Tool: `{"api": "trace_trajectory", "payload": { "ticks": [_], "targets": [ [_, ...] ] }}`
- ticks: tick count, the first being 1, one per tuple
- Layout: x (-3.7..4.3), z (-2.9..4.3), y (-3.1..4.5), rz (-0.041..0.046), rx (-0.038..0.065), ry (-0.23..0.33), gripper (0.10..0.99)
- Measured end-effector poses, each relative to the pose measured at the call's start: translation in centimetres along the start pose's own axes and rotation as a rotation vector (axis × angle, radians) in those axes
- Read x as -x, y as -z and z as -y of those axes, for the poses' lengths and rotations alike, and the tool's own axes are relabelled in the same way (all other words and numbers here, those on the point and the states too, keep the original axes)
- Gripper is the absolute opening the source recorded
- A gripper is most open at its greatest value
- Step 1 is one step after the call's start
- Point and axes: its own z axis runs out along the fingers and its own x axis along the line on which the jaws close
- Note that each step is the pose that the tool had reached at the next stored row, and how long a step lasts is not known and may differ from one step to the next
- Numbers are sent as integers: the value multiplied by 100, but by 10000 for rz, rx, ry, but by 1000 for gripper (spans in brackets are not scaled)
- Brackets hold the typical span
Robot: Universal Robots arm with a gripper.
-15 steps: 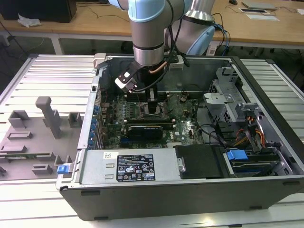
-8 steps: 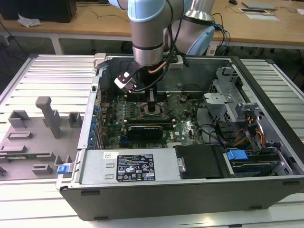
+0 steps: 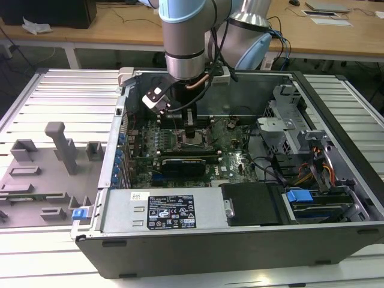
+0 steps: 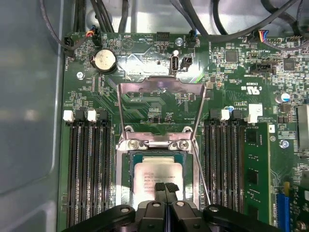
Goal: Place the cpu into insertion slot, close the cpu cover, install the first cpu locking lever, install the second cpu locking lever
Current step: 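Place the cpu into insertion slot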
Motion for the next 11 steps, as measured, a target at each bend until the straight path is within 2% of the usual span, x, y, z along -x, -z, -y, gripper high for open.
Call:
{"api": "trace_trajectory", "payload": {
  "ticks": [3, 6, 8, 11],
  "targets": [
    [3, -12, 111, 0, 0, 0, 106],
    [4, -19, 178, -1, 0, 0, 106],
    [5, -22, 204, 0, -1, 0, 106],
    [5, -53, 202, 0, -5, 0, 106]
  ]
}}
